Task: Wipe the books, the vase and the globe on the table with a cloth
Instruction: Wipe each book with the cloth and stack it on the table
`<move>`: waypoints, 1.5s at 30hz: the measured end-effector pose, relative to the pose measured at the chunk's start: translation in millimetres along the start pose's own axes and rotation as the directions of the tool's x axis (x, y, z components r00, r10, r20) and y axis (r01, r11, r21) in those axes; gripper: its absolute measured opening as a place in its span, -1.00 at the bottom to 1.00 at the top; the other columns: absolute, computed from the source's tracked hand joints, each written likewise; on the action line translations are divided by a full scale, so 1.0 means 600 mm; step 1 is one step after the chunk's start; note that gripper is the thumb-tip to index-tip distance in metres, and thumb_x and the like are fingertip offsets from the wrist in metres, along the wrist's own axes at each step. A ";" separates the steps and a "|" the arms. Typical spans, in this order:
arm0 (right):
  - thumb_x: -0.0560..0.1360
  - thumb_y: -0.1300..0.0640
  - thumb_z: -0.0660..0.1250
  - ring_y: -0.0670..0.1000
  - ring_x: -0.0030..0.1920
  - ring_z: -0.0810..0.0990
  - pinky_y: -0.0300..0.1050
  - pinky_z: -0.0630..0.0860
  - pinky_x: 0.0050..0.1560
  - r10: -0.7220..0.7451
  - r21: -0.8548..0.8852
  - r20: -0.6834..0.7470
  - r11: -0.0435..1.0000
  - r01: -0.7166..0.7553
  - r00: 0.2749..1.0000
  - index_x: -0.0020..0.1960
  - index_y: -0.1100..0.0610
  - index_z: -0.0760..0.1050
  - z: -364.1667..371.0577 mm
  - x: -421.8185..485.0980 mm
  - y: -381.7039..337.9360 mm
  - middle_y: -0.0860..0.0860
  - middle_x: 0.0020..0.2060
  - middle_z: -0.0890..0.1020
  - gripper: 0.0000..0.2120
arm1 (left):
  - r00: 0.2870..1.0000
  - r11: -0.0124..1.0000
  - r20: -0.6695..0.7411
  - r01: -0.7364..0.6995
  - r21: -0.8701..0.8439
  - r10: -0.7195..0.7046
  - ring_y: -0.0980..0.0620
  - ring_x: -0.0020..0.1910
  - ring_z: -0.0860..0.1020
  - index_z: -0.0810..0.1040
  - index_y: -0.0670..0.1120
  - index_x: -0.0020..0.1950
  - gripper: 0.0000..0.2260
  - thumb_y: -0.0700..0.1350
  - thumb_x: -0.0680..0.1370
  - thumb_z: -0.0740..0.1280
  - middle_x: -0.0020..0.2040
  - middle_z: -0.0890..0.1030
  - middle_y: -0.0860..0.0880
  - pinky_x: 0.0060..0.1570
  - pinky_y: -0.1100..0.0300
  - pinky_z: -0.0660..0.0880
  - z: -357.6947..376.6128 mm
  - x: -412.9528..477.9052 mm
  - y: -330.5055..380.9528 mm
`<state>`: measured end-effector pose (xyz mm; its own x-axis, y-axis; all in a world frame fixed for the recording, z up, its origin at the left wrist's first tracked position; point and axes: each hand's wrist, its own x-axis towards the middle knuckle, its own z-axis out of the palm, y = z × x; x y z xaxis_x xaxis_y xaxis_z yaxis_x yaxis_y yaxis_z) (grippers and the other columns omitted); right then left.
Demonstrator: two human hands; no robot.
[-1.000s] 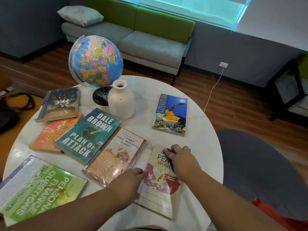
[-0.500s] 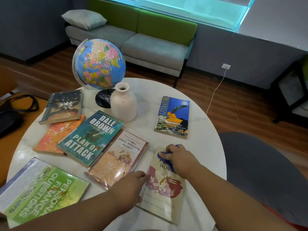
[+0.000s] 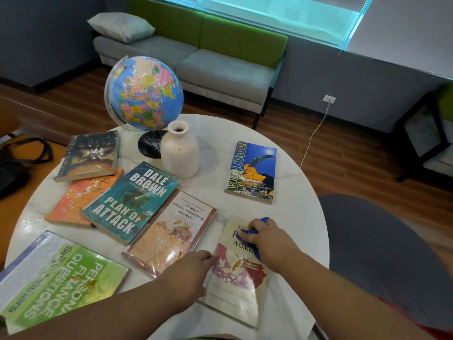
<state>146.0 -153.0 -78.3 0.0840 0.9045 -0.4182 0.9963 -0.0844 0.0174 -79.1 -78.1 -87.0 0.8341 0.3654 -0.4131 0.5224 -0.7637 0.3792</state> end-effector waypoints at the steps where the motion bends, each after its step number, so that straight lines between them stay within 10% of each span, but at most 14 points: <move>1: 0.55 0.16 0.27 0.12 0.28 0.27 -0.02 0.44 0.20 -0.032 0.004 0.009 0.999 0.032 0.999 0.50 -0.19 0.17 0.004 -0.006 -0.003 -0.02 0.37 0.24 -0.41 | 1.000 1.000 -0.001 -0.003 0.000 0.003 0.02 0.44 0.24 0.05 -0.02 0.58 -0.30 -0.07 0.53 0.36 0.51 0.21 0.03 0.38 0.20 0.25 0.000 0.000 0.000; 29: 0.65 -0.02 0.07 0.09 0.17 0.40 -0.08 0.50 0.11 0.118 0.200 -0.042 0.974 -0.107 0.992 0.38 -0.11 0.40 0.064 -0.064 -0.023 -0.03 0.20 0.38 -0.67 | 1.000 1.000 -0.022 -0.016 0.013 0.017 0.04 0.40 0.29 0.08 -0.01 0.57 -0.29 -0.04 0.51 0.38 0.48 0.26 0.05 0.36 0.19 0.30 0.006 0.001 -0.005; 32: 0.53 -0.35 -0.35 0.04 0.14 0.42 -0.17 0.49 0.07 0.145 0.241 -0.101 0.963 -0.117 0.984 0.33 -0.12 0.46 0.064 -0.071 -0.013 -0.07 0.16 0.41 -0.26 | 1.000 1.000 -0.018 -0.015 0.021 0.015 0.03 0.41 0.28 0.08 -0.01 0.57 -0.29 -0.03 0.52 0.38 0.49 0.24 0.05 0.37 0.19 0.29 0.005 0.002 -0.004; 36: 0.64 0.00 0.13 0.09 0.11 0.40 -0.09 0.52 0.05 0.188 0.238 -0.098 0.958 -0.160 0.977 0.39 -0.06 0.39 0.070 -0.073 -0.032 -0.03 0.16 0.41 -0.66 | 1.000 0.999 -0.016 -0.013 0.032 0.013 0.03 0.40 0.29 0.08 -0.02 0.57 -0.27 -0.03 0.51 0.39 0.48 0.25 0.05 0.36 0.19 0.28 0.007 0.003 -0.005; 41: 0.64 0.01 0.13 0.09 0.11 0.44 -0.16 0.48 0.02 0.130 0.274 -0.112 0.957 -0.095 0.985 0.35 -0.10 0.45 0.065 -0.089 -0.036 -0.02 0.13 0.44 -0.69 | 1.000 0.999 -0.018 -0.013 0.030 0.014 0.03 0.39 0.30 0.09 -0.02 0.57 -0.27 -0.02 0.50 0.39 0.47 0.26 0.05 0.36 0.18 0.30 0.005 0.002 -0.005; 45: 0.37 0.08 0.50 0.04 -0.18 0.51 -0.16 0.56 -0.34 0.216 0.215 -0.155 0.960 -0.181 0.964 0.15 -0.04 0.61 0.080 -0.089 -0.039 -0.05 -0.08 0.51 -0.66 | 1.000 1.000 -0.021 -0.011 0.020 0.012 0.04 0.40 0.29 0.09 -0.01 0.57 -0.28 -0.03 0.51 0.39 0.47 0.27 0.06 0.36 0.20 0.29 0.003 0.000 -0.003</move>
<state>117.5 -219.3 -99.8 0.2995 0.9183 -0.2589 0.9367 -0.3346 -0.1032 -80.1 -77.7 -89.4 0.8438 0.3676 -0.3911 0.5093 -0.7783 0.3672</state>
